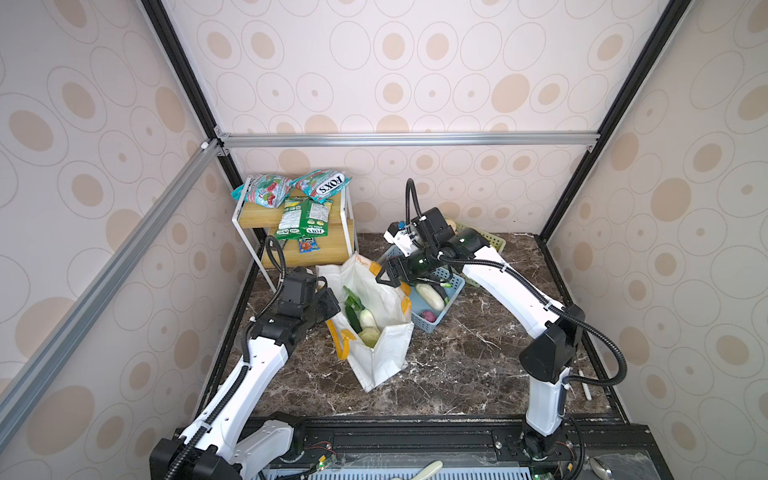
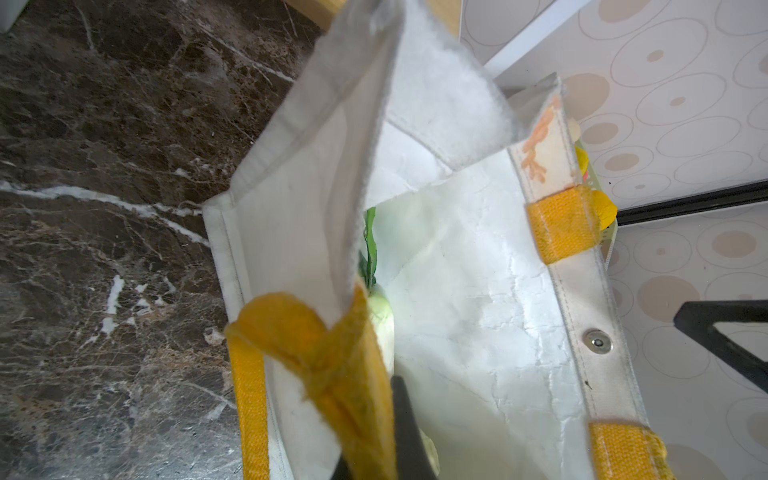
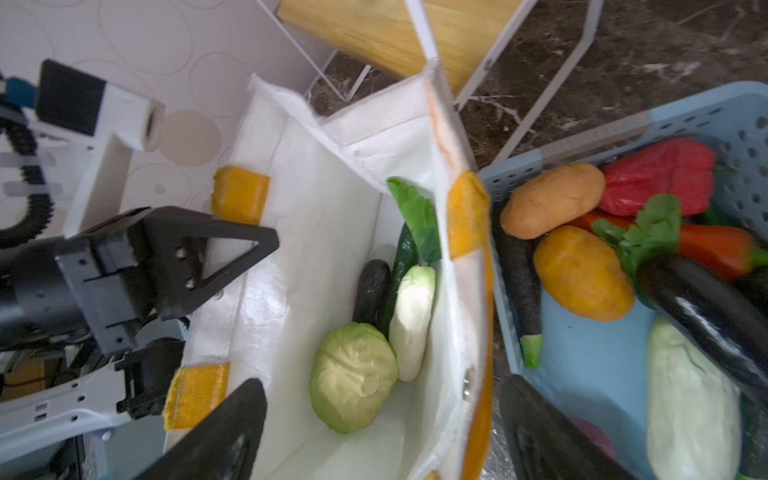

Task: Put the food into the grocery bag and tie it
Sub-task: 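Raise the right gripper out of the bag and move it to the blue basket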

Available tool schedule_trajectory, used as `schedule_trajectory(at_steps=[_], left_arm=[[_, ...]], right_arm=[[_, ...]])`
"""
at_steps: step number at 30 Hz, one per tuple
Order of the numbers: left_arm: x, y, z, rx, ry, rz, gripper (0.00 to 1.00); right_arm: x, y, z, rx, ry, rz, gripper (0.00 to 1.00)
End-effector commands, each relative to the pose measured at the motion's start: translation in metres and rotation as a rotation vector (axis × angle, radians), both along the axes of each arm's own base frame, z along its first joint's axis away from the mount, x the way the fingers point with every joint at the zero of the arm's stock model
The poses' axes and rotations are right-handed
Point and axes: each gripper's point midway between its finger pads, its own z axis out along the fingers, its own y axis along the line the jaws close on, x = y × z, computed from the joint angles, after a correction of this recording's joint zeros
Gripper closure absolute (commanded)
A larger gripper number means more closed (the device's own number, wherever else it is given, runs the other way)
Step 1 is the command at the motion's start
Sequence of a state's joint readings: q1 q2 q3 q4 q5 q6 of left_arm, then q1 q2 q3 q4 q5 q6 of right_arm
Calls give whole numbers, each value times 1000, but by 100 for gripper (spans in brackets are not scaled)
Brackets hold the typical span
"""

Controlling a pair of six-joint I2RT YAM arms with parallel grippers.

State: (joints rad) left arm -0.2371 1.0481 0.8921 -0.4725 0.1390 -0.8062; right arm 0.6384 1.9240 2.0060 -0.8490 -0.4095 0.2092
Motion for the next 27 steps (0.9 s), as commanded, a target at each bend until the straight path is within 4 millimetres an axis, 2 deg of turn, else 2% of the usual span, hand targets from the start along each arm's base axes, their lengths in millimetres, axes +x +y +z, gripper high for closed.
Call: schedule_trajectory(at_steps=[1, 5, 12, 16, 27], left_arm=[[1, 11, 17, 14, -34, 55, 100], [1, 13, 20, 16, -32, 66, 100], [-2, 16, 20, 41, -14, 68, 100], [-4, 18, 19, 50, -7, 70, 100], [-5, 20, 20, 50, -2, 83, 100]], right_arm=[[22, -30, -15, -37, 34, -173, 11], [31, -48, -42, -75, 65, -240, 11], [36, -60, -91, -162, 126, -300, 10], [41, -59, -114, -158, 162, -345, 8], [62, -45, -149, -34, 274, -542, 7]])
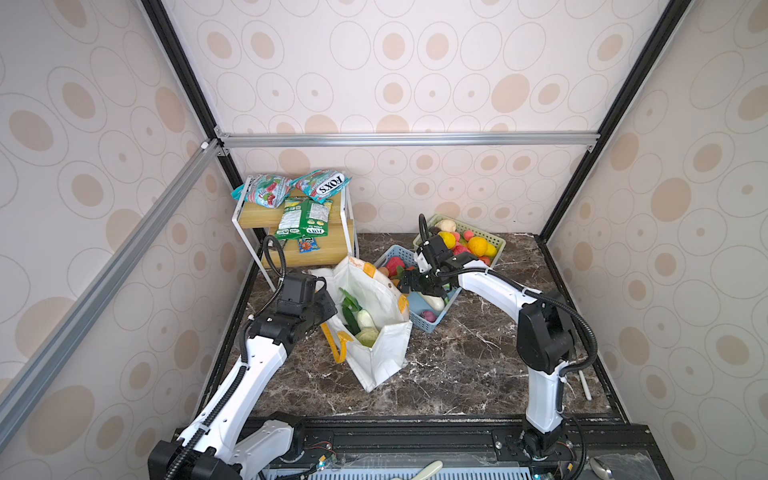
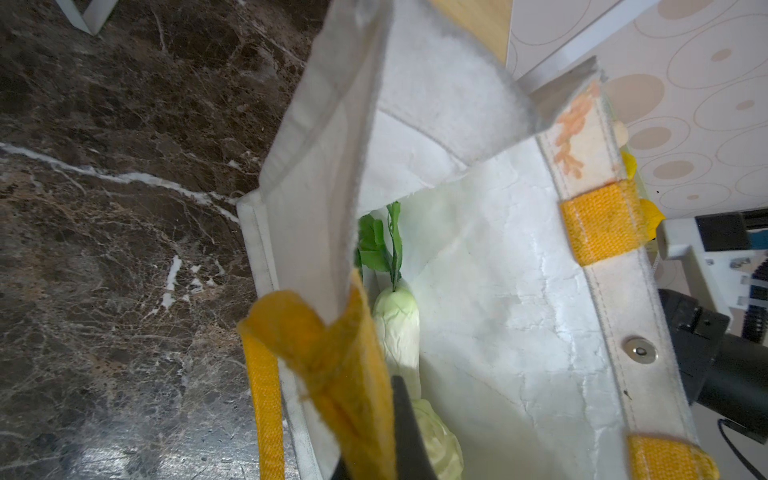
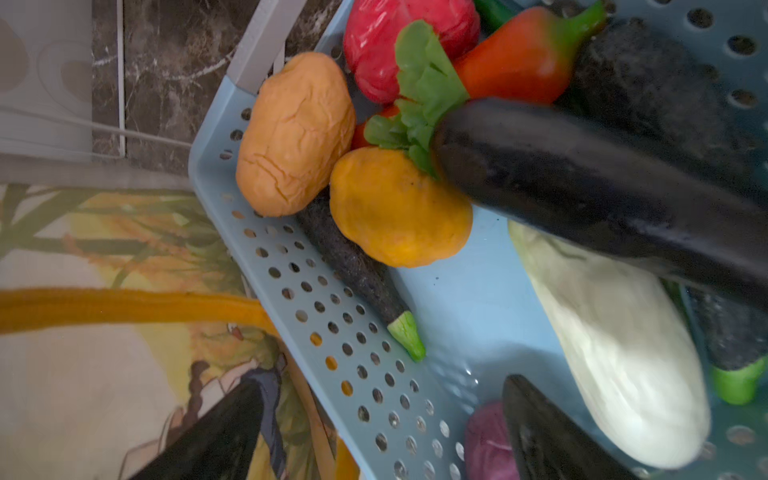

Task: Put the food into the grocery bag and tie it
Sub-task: 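Raise the right gripper out of the bag and move it to the blue basket, then lower the right gripper onto the yellow squash and close it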

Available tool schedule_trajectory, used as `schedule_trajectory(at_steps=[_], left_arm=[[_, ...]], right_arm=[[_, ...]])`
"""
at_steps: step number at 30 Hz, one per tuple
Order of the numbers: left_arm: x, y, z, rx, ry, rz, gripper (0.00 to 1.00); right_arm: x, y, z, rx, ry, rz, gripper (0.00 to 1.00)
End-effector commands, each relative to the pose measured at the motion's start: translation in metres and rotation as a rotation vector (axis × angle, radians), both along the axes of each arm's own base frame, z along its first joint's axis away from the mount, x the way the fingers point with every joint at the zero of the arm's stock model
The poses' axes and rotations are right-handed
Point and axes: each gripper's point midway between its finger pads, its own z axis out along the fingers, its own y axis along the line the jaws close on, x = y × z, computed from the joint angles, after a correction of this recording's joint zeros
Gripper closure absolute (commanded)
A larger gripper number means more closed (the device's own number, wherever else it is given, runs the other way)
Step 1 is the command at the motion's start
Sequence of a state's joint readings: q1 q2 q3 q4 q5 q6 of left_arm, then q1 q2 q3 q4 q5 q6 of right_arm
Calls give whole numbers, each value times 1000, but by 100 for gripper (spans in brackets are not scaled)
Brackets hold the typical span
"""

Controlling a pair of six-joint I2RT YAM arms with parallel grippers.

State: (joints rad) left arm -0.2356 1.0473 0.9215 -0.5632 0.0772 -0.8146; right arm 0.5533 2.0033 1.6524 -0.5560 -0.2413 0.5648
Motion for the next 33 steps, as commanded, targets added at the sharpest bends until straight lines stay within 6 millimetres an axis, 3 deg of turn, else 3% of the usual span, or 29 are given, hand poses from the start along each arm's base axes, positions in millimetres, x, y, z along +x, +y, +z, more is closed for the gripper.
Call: schedule_trajectory(at_steps=[1, 22, 33], left_arm=[[3, 6, 23, 2, -53, 29, 100], [9, 2, 25, 6, -45, 8, 100], [7, 2, 27, -5, -47, 11, 100]], right_arm=[[12, 5, -10, 51, 20, -115, 7], [44, 18, -65, 134, 105, -343, 3], [64, 28, -70, 185, 72, -373, 2]])
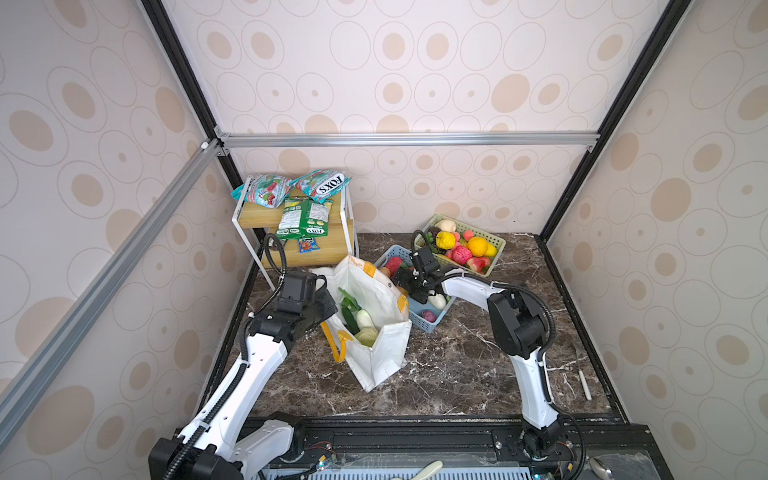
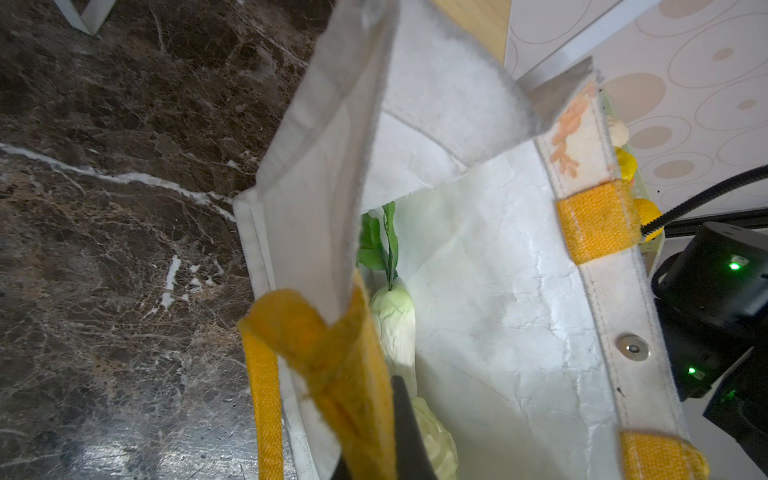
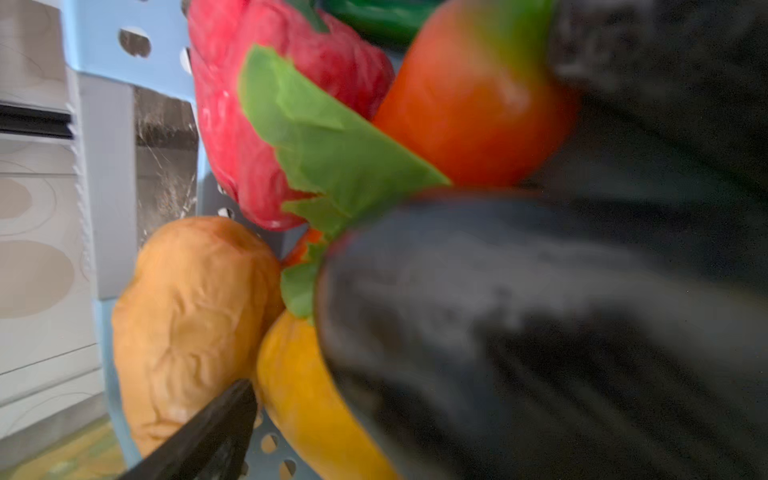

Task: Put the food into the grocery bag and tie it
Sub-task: 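Lower the right gripper onto the yellow squash and close it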

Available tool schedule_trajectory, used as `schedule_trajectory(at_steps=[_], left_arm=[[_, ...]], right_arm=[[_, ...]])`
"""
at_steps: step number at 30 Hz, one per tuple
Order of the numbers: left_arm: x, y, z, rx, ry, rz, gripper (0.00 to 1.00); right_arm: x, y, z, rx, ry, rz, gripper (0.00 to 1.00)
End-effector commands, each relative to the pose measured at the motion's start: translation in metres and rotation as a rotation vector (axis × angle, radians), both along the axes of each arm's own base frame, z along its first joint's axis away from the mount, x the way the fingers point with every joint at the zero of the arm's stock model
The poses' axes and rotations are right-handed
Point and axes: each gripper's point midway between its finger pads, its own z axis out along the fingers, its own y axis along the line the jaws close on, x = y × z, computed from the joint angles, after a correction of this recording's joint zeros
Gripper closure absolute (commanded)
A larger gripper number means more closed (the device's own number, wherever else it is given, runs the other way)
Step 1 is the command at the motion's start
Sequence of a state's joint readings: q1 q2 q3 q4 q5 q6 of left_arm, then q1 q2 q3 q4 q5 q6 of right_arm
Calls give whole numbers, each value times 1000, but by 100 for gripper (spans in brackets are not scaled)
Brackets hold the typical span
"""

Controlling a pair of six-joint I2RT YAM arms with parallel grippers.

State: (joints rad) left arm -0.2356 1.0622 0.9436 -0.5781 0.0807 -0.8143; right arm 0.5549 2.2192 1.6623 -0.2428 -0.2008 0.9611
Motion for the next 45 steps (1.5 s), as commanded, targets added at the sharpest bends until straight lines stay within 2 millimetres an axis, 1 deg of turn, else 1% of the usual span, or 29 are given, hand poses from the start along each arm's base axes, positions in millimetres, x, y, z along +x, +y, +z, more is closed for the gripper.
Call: schedule_trajectory(at_steps=[1, 5, 10, 15, 19, 24, 31, 37, 41, 45], left_arm=[[6, 3, 25, -6, -56, 14, 100], [6, 2, 25, -7, -59, 12, 100], [7, 2, 25, -10, -62, 11, 100], [9, 1, 25, -9, -64, 6, 100], [10, 0, 23, -9, -62, 4, 100], [11, -1, 21, -8, -62, 1, 100], [12, -1, 20, -3, -62, -2, 100], [11, 1, 24, -1, -72, 3, 100], [10, 1, 25, -3, -78, 6, 100], [9, 2, 26, -7, -83, 8, 100]], right_arm=[[12, 3, -5, 12, -18, -36, 2], [14, 5, -9, 11, -21, -34, 2], [13, 5, -22, 2, 7, -29, 4], [8, 4, -32, -12, 35, -16, 14], [5, 1, -33, -30, 34, -11, 22], [5, 2, -24, -20, 6, 9, 29], [4, 1, -3, -19, -46, 40, 34], [0, -5, 16, -40, -95, 62, 39], [-4, -10, 24, -55, -117, 71, 41], [-8, -14, 33, -68, -127, 79, 41]])
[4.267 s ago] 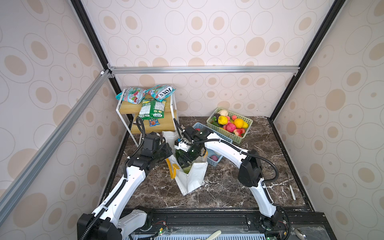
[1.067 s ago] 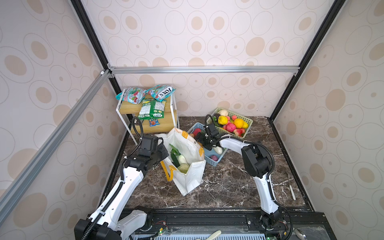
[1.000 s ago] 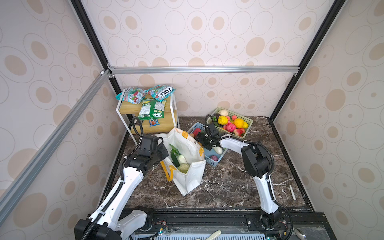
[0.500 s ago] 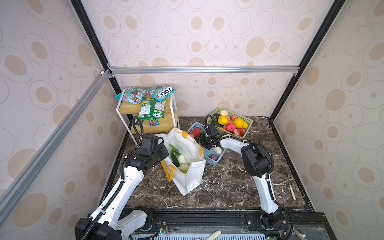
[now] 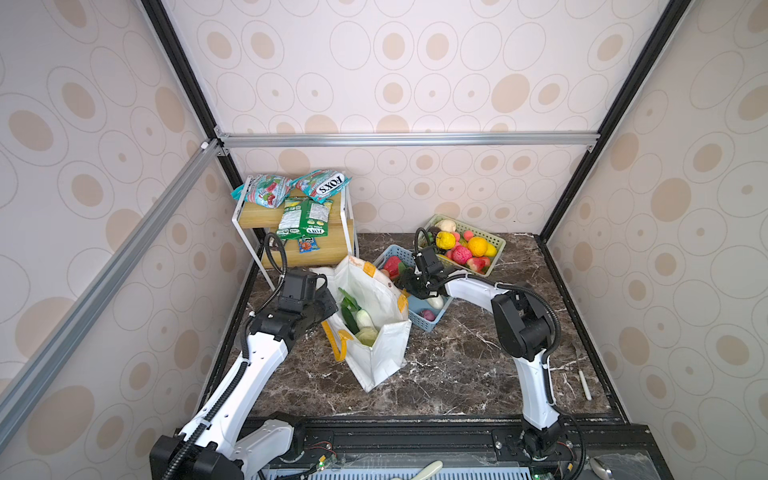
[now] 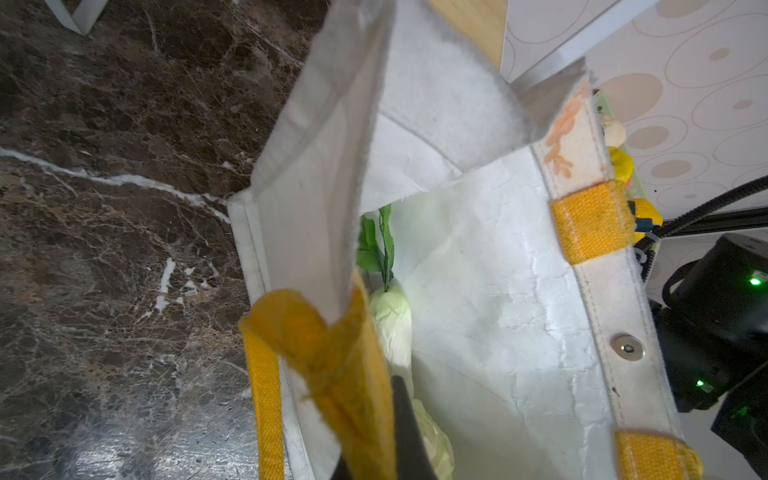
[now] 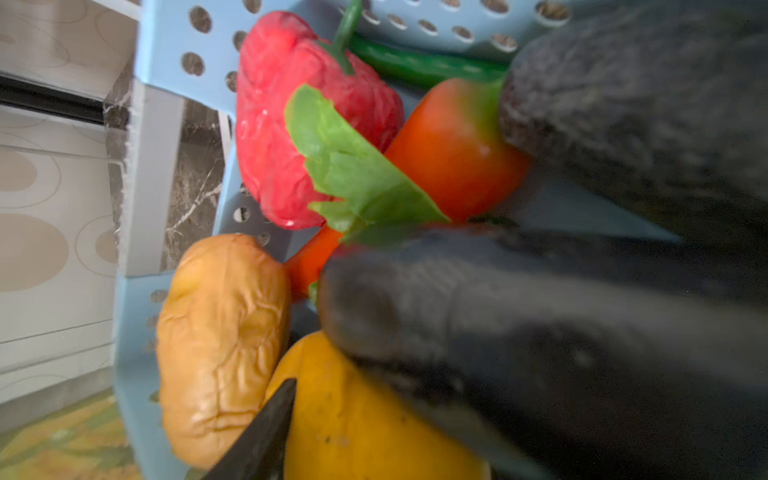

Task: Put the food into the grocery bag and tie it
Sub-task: 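Lower the right gripper onto the yellow squash and close it, then lift the yellow squash and carry it over the tote bag opening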

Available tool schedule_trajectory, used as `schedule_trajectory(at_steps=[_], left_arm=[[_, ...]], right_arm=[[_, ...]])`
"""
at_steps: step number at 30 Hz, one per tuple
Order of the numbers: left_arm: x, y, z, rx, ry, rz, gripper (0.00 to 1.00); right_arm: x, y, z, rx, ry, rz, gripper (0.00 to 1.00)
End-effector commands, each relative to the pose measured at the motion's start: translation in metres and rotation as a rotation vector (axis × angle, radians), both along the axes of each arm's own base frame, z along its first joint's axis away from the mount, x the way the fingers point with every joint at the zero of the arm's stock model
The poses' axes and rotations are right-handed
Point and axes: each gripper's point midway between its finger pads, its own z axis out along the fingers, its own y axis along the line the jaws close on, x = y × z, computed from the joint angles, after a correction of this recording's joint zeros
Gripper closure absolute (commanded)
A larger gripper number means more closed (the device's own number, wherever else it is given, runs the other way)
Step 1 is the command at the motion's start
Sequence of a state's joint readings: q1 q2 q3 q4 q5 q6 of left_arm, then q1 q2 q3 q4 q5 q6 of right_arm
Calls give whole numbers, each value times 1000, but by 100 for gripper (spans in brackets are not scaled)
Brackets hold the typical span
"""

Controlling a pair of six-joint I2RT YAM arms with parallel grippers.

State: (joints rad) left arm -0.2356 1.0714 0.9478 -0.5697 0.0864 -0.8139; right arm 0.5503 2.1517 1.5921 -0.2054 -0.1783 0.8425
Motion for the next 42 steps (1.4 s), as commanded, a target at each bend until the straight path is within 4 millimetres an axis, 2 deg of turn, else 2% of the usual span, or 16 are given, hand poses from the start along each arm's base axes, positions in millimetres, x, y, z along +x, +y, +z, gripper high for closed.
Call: schedule_trajectory(at_steps=[1, 13, 22, 35, 42], left_arm=[[7, 3, 26, -4, -83, 13, 100], [5, 0, 26, -23, -94, 3, 100], [5, -1, 28, -25, -100, -2, 100], [6, -3, 30, -29, -107, -13, 100], [7, -5, 33, -38, -117, -22, 100]], right_arm=[[-6, -5, 23, -21, -39, 11, 41], [-10, -25, 70, -68, -131, 20, 41], [-9, -30, 105, -52, -190, 29, 41], [-1, -25, 164, -4, -295, 40, 41], [-5, -14, 192, 65, -327, 92, 41]])
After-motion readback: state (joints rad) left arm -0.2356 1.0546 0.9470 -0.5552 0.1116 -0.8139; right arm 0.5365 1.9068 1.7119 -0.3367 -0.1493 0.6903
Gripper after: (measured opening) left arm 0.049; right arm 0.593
